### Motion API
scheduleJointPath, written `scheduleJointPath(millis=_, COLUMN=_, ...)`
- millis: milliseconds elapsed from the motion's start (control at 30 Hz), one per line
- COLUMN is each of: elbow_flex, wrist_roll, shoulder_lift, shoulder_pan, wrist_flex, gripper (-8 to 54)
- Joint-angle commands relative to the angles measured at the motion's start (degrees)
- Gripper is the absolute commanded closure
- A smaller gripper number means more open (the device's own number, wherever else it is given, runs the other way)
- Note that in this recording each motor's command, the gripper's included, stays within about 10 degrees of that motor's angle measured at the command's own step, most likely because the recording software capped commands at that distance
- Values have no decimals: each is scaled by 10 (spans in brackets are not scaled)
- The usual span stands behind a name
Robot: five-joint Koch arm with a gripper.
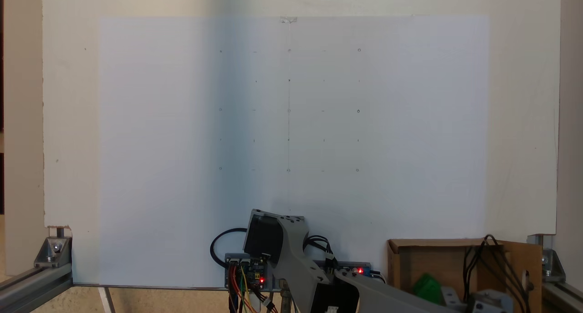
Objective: Grasp a green dice and put it in the bin.
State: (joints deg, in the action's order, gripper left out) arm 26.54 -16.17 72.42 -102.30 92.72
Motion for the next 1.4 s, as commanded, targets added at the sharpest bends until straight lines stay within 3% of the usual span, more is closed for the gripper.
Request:
scheduleJointPath(millis=0, elbow_flex=-10, wrist_roll=-11, shoulder_lift=16, shoulder_pan=23, wrist_flex=-2, gripper=23)
scheduleJointPath(millis=333, elbow_flex=-8, wrist_roll=-9, shoulder_lift=135, shoulder_pan=278, wrist_flex=-1, gripper=23)
scheduleJointPath(millis=833, elbow_flex=111, wrist_roll=127, shoulder_lift=208, shoulder_pan=910, wrist_flex=-2, gripper=18)
scheduleJointPath(millis=1133, elbow_flex=140, wrist_roll=141, shoulder_lift=222, shoulder_pan=1009, wrist_flex=-18, gripper=18)
scheduleJointPath(millis=1367, elbow_flex=385, wrist_roll=140, shoulder_lift=349, shoulder_pan=1012, wrist_flex=-226, gripper=20)
